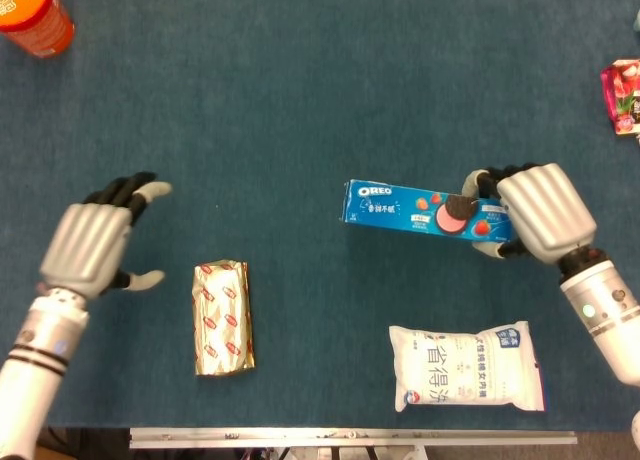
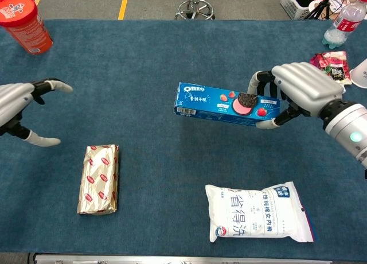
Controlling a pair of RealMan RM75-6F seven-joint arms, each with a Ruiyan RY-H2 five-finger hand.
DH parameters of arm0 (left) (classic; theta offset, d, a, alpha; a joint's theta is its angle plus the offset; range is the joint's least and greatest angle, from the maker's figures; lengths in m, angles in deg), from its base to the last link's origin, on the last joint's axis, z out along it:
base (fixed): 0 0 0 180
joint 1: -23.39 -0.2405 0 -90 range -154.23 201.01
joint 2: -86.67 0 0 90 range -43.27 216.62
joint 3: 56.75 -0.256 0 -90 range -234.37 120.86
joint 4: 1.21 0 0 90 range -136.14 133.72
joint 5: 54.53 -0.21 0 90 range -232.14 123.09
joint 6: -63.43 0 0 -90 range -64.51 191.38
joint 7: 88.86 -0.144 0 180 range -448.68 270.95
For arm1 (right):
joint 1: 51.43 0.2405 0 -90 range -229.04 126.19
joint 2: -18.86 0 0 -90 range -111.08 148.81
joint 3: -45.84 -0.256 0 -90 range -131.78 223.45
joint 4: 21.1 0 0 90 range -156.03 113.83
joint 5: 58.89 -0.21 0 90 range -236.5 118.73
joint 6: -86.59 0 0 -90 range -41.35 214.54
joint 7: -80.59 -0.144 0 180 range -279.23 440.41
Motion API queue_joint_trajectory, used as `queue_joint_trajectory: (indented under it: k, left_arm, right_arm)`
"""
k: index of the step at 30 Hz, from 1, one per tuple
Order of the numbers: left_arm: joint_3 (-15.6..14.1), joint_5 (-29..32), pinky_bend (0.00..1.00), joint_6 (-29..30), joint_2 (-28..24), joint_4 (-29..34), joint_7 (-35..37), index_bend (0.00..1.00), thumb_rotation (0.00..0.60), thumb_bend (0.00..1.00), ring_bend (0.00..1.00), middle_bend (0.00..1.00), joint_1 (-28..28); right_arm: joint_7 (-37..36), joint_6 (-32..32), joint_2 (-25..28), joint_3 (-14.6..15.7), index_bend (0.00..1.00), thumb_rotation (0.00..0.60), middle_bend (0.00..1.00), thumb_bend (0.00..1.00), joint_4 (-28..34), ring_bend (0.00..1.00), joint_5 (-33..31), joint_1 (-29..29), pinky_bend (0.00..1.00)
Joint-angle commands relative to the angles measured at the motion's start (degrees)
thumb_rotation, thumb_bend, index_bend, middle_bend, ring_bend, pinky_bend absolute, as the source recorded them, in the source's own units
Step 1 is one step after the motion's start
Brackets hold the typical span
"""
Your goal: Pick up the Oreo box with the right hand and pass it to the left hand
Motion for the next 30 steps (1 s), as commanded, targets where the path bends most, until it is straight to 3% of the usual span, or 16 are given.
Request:
queue_joint_trajectory:
  k: [1,15,30]
  left_arm:
    - [1.6,2.4,0.27,-2.0,2.5,0.2,-1.7,0.16,0.600,0.07,0.12,0.10,2.6]
    - [6.3,10.1,0.26,-6.8,9.4,-1.6,-2.9,0.14,0.600,0.07,0.11,0.06,11.1]
    - [8.9,19.3,0.26,-5.4,10.9,-0.9,-1.8,0.13,0.600,0.07,0.11,0.05,14.5]
  right_arm:
    - [-0.7,-0.9,0.5,-0.3,0.55,0.600,0.62,0.17,0.4,0.62,-0.7,0.5,0.55]
    - [-2.3,-3.4,1.0,-1.2,0.55,0.600,0.62,0.17,-0.2,0.62,-2.6,2.7,0.55]
    - [-1.2,-4.8,-0.4,-1.3,0.55,0.600,0.62,0.17,-0.7,0.62,-4.5,4.8,0.55]
